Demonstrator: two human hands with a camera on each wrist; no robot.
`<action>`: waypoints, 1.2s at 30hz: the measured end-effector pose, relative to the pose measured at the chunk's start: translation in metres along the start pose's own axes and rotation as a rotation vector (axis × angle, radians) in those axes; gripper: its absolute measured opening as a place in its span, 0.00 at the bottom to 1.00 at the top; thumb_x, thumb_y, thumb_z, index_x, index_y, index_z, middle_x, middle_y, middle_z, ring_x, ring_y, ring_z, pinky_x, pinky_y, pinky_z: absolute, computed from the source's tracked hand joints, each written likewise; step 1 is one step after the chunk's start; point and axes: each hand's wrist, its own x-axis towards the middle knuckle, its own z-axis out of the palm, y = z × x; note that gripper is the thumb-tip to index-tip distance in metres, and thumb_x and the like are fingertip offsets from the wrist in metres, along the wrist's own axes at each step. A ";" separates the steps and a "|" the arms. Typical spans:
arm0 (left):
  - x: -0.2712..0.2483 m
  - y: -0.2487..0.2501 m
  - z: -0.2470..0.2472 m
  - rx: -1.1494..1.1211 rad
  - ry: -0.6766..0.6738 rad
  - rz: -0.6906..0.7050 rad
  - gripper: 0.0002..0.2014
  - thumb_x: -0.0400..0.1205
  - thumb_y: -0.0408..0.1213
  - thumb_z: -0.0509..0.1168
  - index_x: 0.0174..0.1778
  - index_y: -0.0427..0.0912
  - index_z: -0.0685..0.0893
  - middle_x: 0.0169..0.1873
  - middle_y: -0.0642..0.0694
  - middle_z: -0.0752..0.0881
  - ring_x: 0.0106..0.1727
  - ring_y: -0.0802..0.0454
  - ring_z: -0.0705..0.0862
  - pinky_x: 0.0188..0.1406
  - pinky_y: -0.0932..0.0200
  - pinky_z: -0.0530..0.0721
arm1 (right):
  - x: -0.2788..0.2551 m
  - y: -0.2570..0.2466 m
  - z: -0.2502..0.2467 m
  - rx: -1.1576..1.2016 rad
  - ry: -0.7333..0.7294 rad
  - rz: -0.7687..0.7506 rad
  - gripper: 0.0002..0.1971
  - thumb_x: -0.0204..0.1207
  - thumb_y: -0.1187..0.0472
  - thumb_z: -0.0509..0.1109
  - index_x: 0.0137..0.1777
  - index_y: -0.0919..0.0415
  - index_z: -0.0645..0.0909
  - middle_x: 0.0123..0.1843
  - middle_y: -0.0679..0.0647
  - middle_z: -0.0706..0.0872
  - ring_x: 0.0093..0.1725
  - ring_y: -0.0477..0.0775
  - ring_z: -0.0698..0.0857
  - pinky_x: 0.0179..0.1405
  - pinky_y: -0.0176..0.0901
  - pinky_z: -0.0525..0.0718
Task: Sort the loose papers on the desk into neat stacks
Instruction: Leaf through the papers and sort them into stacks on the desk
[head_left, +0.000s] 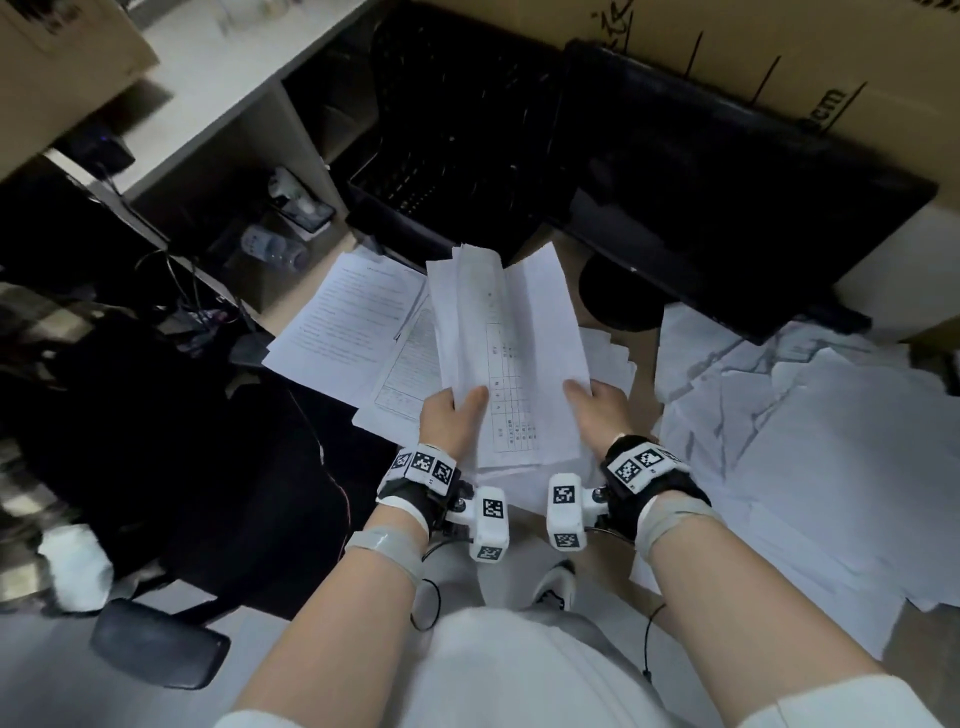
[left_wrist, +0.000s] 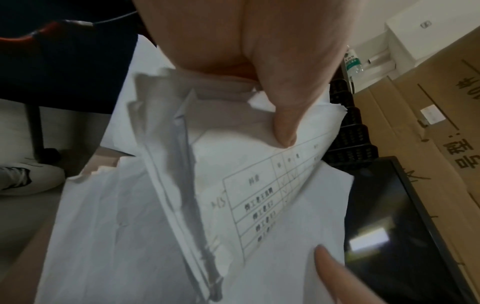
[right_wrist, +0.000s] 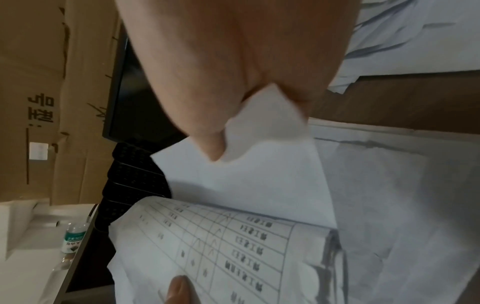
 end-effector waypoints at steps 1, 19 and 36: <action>0.003 -0.001 -0.006 0.002 0.006 -0.004 0.21 0.79 0.48 0.68 0.46 0.27 0.86 0.44 0.30 0.90 0.47 0.34 0.91 0.49 0.33 0.89 | 0.001 0.001 0.005 -0.022 0.028 -0.011 0.14 0.77 0.54 0.65 0.32 0.59 0.71 0.30 0.58 0.70 0.31 0.55 0.69 0.37 0.45 0.70; 0.137 -0.012 -0.109 -0.050 0.266 -0.108 0.16 0.84 0.42 0.70 0.56 0.30 0.86 0.47 0.40 0.86 0.48 0.44 0.84 0.48 0.57 0.80 | 0.039 -0.065 0.088 -0.326 0.450 0.111 0.16 0.74 0.51 0.72 0.59 0.57 0.82 0.55 0.57 0.88 0.55 0.63 0.86 0.46 0.45 0.77; 0.200 -0.027 -0.221 0.146 0.270 -0.112 0.16 0.85 0.44 0.68 0.54 0.31 0.87 0.48 0.42 0.87 0.48 0.45 0.86 0.47 0.57 0.82 | 0.094 -0.077 0.263 -0.441 -0.128 0.041 0.12 0.73 0.59 0.73 0.55 0.57 0.79 0.48 0.49 0.83 0.49 0.54 0.82 0.50 0.41 0.77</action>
